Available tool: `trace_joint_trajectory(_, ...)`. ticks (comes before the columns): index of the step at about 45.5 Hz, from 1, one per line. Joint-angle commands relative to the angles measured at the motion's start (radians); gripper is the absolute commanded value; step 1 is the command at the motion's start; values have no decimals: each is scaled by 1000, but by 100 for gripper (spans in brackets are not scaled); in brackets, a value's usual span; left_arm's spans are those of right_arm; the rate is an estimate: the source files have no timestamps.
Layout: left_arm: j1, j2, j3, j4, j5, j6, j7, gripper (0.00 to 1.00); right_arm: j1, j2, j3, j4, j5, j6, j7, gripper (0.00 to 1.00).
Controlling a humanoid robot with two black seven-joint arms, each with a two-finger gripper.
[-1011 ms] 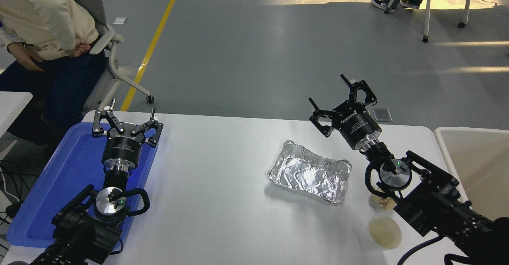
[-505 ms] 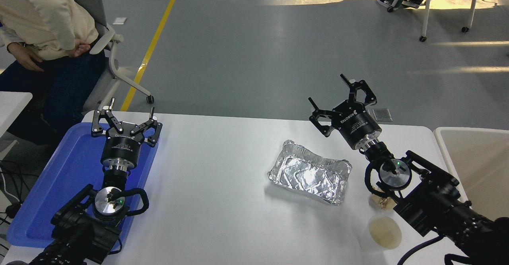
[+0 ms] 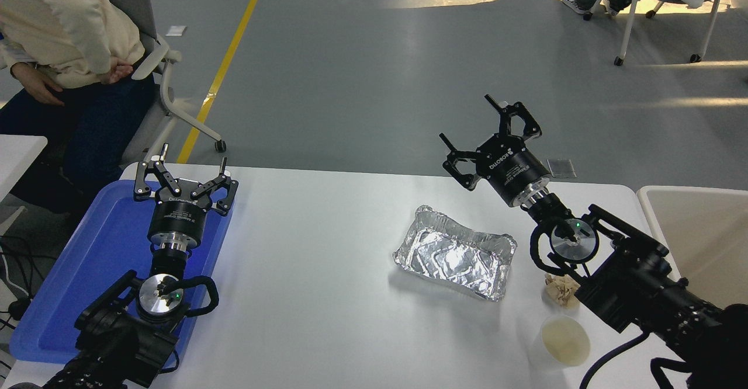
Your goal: Pick up paper cup place in dustbin
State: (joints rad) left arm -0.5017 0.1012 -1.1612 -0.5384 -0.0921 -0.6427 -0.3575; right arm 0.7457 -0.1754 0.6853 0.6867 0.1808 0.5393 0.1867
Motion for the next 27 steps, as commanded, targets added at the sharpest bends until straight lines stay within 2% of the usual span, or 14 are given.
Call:
trace_joint_trajectory(1, 0, 0, 0, 0, 0, 0, 0, 100, 64, -72, -105, 79, -57, -73, 0, 100)
trace_joint_trajectory(27, 0, 0, 0, 0, 0, 0, 0, 100, 392, -276, -720, 77, -83, -116, 0, 100)
